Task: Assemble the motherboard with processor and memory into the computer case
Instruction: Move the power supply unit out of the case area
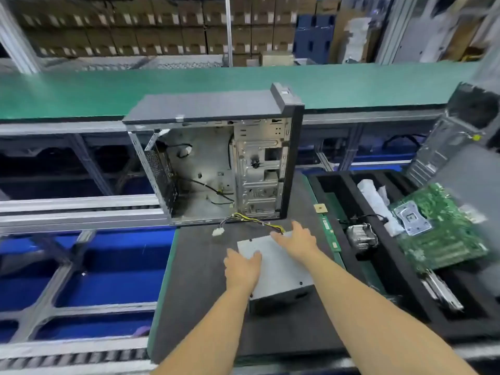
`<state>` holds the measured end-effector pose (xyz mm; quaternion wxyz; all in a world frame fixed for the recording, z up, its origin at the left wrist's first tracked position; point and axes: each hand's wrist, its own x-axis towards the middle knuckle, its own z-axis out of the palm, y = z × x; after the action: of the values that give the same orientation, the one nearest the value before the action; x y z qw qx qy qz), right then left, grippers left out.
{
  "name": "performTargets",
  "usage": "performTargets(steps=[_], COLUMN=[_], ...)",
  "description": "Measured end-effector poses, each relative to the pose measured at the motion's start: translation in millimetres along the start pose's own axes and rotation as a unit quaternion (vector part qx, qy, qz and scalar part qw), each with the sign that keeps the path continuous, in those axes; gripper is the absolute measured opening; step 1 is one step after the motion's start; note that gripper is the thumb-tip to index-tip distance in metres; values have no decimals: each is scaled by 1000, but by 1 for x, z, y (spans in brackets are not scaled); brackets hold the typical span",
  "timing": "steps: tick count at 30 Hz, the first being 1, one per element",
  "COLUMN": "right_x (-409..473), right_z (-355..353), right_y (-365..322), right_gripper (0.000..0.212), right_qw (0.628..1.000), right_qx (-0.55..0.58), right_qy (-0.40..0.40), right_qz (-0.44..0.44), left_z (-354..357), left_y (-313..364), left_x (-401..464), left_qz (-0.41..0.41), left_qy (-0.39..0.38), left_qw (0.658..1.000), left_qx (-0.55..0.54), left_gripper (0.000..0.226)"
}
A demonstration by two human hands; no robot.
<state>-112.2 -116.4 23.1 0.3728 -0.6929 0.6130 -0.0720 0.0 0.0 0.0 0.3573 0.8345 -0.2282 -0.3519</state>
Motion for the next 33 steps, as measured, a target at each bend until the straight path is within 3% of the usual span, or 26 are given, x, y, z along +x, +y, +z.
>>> performTargets(steps=[5,11,16,19,22,25,29,32,33], right_x=[11,17,28,35,36,35,33,37,39], right_z=[0,-7,-31,-61,-81,-74,-63,-61,-59], right_y=[11,23,22,25,20,5,-11,-17,-19], right_gripper=[83,97,57,58,76,79,73,74,65], right_qw=[988,955,953,963,974,980,978,979,979], right_qx=[103,250,270,226,137,70,-8,-45,-59], right_qy=[-105,-156,-126,-122,-154,-153,-181,-184,-182], right_qz=[37,42,-47,-81,-89,-106,-101,-78,-75], left_z=[1,9,15,24,41,61,78,74,70], left_y=[-12,-17,-8,7,34,59,54,38,33], left_x=[-1,-4,-13,-21,-40,-67,-88,-85,-82], left_qz=[-29,-70,-46,-15,-1,4,0,21,31], left_qy=[-43,-41,-13,21,102,166,175,159,150], left_qw=[992,966,947,941,965,969,969,968,968], left_qx=[-113,-246,-316,-337,-243,-182,-174,-191,-199], left_gripper=[52,50,56,66,75,80,93,85,83])
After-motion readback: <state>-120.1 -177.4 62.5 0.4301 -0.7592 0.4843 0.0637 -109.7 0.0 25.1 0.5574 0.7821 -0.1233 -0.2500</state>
